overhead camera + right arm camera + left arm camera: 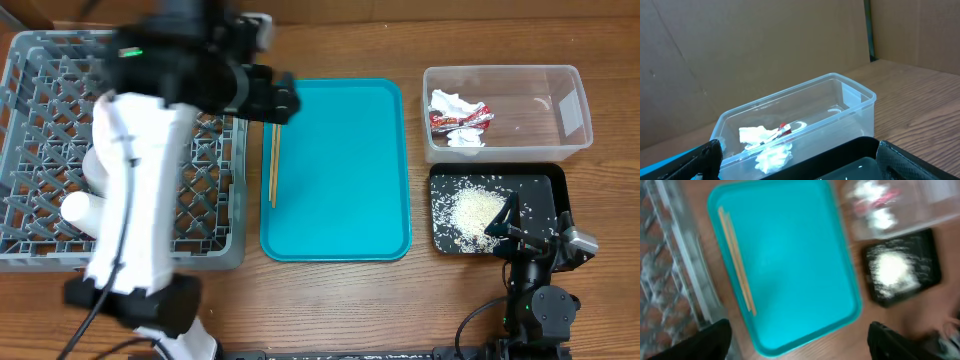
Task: Sort waste into correct bins and load items into the dishwasher
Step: 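Grasp one wooden chopstick on the tray and place it in the rack, then grasp the second chopstick with the left gripper and place it in the rack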
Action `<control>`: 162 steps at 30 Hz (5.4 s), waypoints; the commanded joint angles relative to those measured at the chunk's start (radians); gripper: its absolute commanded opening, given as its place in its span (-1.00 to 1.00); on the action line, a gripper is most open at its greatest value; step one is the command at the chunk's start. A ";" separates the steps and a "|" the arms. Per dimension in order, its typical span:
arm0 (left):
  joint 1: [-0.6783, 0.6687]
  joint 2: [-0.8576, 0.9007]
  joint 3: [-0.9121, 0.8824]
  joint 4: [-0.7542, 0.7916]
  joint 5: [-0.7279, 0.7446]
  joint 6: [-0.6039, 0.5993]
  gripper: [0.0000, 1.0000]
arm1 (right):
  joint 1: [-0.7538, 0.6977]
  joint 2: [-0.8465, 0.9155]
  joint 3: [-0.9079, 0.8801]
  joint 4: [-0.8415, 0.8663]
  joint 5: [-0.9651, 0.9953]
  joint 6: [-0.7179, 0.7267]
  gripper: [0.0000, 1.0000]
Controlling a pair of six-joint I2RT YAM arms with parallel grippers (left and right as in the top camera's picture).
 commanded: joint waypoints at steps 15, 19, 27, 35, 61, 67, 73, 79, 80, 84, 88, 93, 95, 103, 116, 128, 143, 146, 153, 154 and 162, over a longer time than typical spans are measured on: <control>-0.093 0.615 -0.004 0.019 -0.322 -0.368 0.36 | -0.007 -0.010 -0.011 0.007 0.002 0.000 1.00; -0.093 0.645 -0.005 0.056 -0.328 -0.299 0.53 | -0.007 -0.010 -0.011 0.007 0.002 0.000 1.00; -0.096 0.645 -0.049 0.119 -0.328 -0.223 -0.08 | -0.007 -0.010 -0.011 0.007 0.002 0.000 1.00; -0.092 0.628 -0.100 0.130 -0.335 -0.161 -0.05 | -0.007 -0.010 -0.011 0.007 0.002 0.000 1.00; -0.090 0.527 -0.364 0.323 -0.231 -0.108 -0.89 | -0.007 -0.010 -0.011 0.007 0.002 0.000 1.00; -0.088 0.459 -0.364 0.317 -0.230 -0.146 -0.92 | -0.007 -0.010 -0.011 0.007 0.002 0.000 1.00; -0.087 0.190 -0.364 0.264 -0.272 -0.178 -0.92 | -0.007 -0.010 -0.011 0.007 0.002 0.000 1.00; -0.034 0.023 -0.364 0.150 -0.442 -0.288 -0.92 | -0.007 -0.010 -0.011 0.007 0.002 0.000 1.00; -0.009 0.007 -0.364 0.133 -0.476 -0.312 -0.91 | -0.007 -0.010 -0.011 0.007 0.002 0.000 1.00; 0.116 0.003 -0.364 0.124 -0.489 -0.272 -0.91 | -0.007 -0.010 -0.011 0.007 0.002 0.000 1.00; 0.221 0.054 -0.365 0.132 -0.494 -0.178 -0.92 | -0.007 -0.010 -0.011 0.007 0.002 0.000 1.00; 0.295 0.108 -0.365 0.184 -0.413 -0.054 -0.92 | -0.007 -0.010 -0.011 0.007 0.002 0.000 1.00; 0.304 0.137 -0.366 0.180 -0.415 -0.044 -0.92 | -0.007 -0.010 -0.011 0.007 0.002 0.000 1.00; 0.297 0.153 -0.362 0.185 -0.402 0.044 -0.77 | -0.007 -0.010 -0.011 0.007 0.002 0.000 1.00; 0.180 -0.061 -0.362 0.188 -0.208 0.060 0.08 | -0.007 -0.010 -0.011 0.007 0.002 0.000 1.00; -0.032 0.174 -0.362 0.235 -0.418 -0.201 0.31 | -0.007 -0.010 -0.011 0.007 0.002 0.000 1.00; -0.033 0.463 -0.362 0.369 -0.335 -0.138 -0.13 | -0.007 -0.010 -0.011 0.007 0.002 0.000 1.00; -0.033 0.467 -0.362 0.380 -0.335 -0.137 -0.22 | -0.007 -0.010 -0.011 0.007 0.002 0.000 1.00; -0.042 0.465 -0.362 0.351 -0.347 -0.145 -0.24 | -0.007 -0.010 -0.011 0.007 0.001 0.000 1.00; -0.043 0.465 -0.362 0.354 -0.346 -0.145 -0.21 | -0.007 -0.010 -0.011 0.007 0.002 0.000 1.00; -0.044 0.493 -0.366 0.389 -0.342 -0.145 -0.16 | -0.007 -0.010 -0.011 0.007 0.002 0.000 1.00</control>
